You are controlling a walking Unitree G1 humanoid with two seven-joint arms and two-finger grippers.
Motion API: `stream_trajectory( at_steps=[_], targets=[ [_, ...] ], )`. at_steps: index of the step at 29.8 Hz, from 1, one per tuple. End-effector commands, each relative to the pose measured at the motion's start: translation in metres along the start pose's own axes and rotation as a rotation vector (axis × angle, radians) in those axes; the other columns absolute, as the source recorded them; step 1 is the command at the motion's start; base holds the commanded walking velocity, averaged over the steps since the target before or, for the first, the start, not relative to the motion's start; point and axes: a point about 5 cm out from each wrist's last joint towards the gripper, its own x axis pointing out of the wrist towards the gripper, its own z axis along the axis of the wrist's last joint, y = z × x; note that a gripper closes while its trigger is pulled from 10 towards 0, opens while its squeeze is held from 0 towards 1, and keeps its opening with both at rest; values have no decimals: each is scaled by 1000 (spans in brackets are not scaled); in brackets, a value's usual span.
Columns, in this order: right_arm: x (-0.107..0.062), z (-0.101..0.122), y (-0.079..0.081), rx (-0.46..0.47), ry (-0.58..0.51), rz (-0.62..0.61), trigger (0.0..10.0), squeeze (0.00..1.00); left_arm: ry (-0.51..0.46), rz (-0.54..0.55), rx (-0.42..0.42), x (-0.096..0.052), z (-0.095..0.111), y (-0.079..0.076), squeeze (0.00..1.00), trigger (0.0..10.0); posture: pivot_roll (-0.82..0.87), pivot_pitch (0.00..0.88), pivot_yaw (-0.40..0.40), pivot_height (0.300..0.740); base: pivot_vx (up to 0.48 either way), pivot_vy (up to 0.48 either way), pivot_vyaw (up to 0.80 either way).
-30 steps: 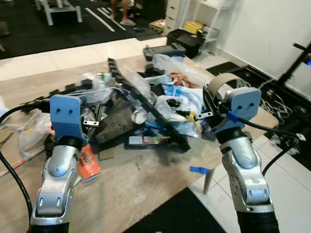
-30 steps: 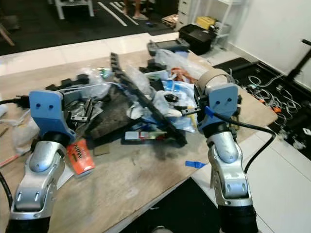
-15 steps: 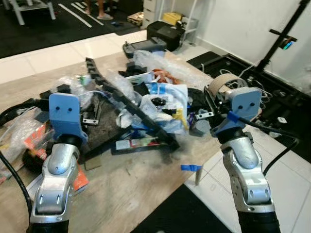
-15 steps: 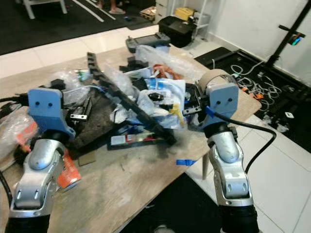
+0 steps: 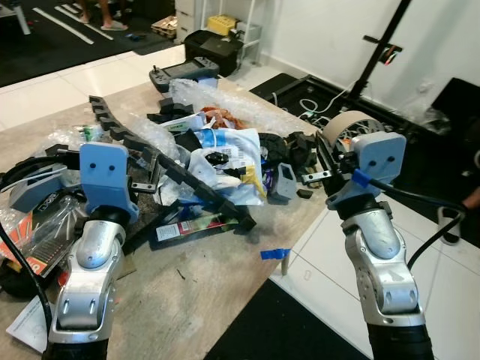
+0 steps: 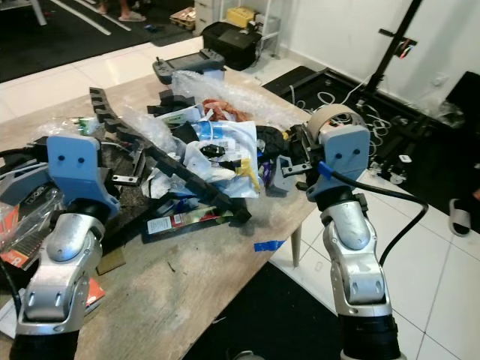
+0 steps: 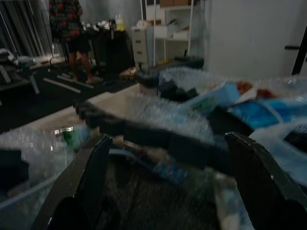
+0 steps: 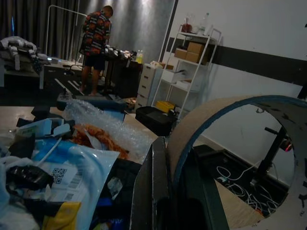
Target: Picking trash to rubbish bin
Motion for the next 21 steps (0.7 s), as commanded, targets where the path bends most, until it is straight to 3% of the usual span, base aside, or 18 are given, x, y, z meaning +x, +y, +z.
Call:
stream_trajectory(
  at_steps=[1,21],
  targets=[
    [-1,-1,-1,4,8,3,10000,0,17,-3,-7,-2,-3,-2,0,10000,-27,143,-87,740,0,0,-456],
    [-1,0,2,10,8,16,10000,0,15,2,-9,-3,-3,-1,0,10000,-24,134,-93,740,0,0,-455]
  ],
)
